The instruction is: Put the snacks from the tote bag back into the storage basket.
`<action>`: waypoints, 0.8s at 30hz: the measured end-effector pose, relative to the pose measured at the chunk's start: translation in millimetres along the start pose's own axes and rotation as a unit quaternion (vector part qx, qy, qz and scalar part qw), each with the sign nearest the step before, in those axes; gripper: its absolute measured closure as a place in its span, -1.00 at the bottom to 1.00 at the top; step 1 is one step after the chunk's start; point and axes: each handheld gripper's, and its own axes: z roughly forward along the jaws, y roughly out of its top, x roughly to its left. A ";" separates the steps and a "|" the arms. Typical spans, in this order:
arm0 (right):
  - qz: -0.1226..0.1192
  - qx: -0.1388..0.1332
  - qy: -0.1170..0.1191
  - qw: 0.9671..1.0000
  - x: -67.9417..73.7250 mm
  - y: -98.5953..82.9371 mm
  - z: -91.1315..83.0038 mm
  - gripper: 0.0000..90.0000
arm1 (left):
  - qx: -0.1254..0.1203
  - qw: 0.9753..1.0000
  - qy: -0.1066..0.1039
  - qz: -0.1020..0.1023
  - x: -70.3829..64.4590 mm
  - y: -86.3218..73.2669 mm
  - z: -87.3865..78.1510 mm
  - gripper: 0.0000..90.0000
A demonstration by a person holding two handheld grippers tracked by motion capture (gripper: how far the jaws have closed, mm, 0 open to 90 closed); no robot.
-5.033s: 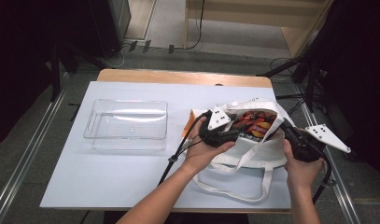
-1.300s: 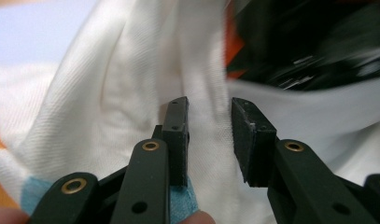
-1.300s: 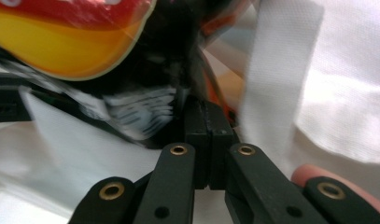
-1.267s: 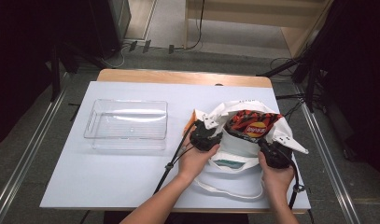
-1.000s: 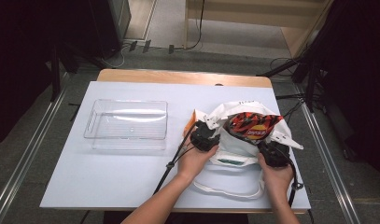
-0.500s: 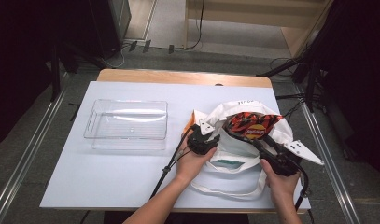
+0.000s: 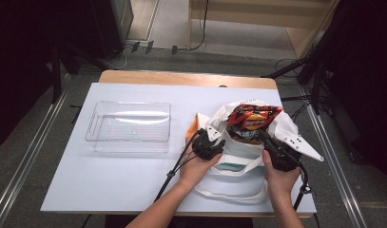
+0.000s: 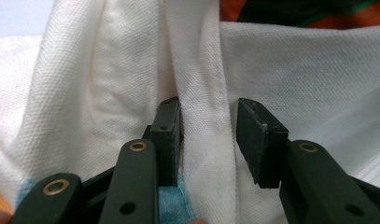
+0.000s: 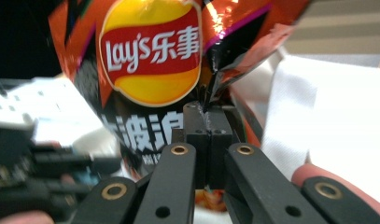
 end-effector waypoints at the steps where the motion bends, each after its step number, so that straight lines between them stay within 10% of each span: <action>1: 0.005 -0.008 0.003 1.000 0.4 4.0 -1.6 1.00 | 0.001 1.000 0.000 0.001 0.0 0.0 0.1 0.35; 8: 0.030 -0.050 0.008 0.998 -2.8 28.3 -13.3 1.00 | -0.026 1.000 -0.017 0.002 0.0 -0.7 -5.4 0.30; 24: 0.033 -0.083 0.025 0.996 10.0 50.2 -24.4 1.00 | -0.131 0.989 -0.058 -0.026 13.5 7.2 -75.9 0.12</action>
